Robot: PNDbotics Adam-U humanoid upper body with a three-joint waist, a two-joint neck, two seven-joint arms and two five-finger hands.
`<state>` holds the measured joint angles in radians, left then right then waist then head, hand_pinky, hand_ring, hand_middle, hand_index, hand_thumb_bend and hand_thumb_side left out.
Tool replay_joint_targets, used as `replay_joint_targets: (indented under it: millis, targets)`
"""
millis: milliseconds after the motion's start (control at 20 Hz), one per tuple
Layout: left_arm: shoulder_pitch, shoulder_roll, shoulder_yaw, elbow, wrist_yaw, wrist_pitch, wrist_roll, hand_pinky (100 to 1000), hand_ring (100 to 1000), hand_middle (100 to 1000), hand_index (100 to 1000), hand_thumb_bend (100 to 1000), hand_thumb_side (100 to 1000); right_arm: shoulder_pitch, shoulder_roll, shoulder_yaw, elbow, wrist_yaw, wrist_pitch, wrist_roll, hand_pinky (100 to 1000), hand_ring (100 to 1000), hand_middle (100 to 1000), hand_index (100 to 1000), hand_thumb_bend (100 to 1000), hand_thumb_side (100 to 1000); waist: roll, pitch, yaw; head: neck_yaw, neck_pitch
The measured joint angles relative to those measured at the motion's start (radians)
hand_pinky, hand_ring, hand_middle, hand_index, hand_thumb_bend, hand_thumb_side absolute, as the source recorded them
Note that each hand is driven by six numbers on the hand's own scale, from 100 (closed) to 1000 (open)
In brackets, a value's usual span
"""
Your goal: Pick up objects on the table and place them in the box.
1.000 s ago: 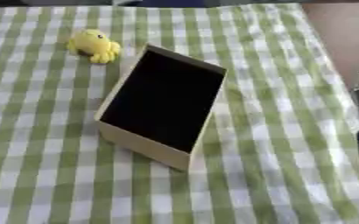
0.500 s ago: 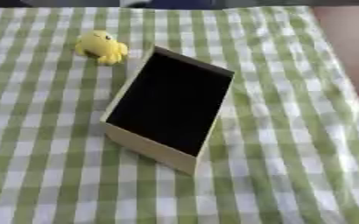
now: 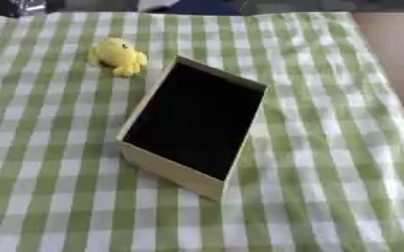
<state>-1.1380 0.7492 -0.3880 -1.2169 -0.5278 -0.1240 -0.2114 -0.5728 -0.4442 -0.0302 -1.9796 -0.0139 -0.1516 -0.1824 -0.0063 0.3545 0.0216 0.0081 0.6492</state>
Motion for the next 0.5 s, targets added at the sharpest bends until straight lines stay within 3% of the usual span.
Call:
replay_joint_targets:
  millis: [150,350,500]
  targets:
    - [-0.021,-0.031,-0.021,0.069,-0.046,-0.043,-0.046,746,830,791,910,749,371,0.0,0.001,0.001,0.0,-0.003,-0.001,0.002,761,780,719,867,100,1000,-0.002,0.0,0.0,-0.002,0.0]
    - [-0.034,-0.059,-0.027,0.126,-0.107,-0.103,-0.107,734,824,791,898,635,303,-0.003,0.007,0.002,0.0,-0.005,0.0,0.004,761,780,719,867,100,1000,-0.003,0.0,0.002,-0.002,0.0]
    - [-0.046,-0.086,0.005,0.144,-0.198,-0.164,-0.206,733,825,796,901,643,297,-0.004,0.008,0.006,0.0,-0.006,0.002,0.006,761,780,719,867,100,1000,-0.009,0.0,0.005,-0.003,0.0]
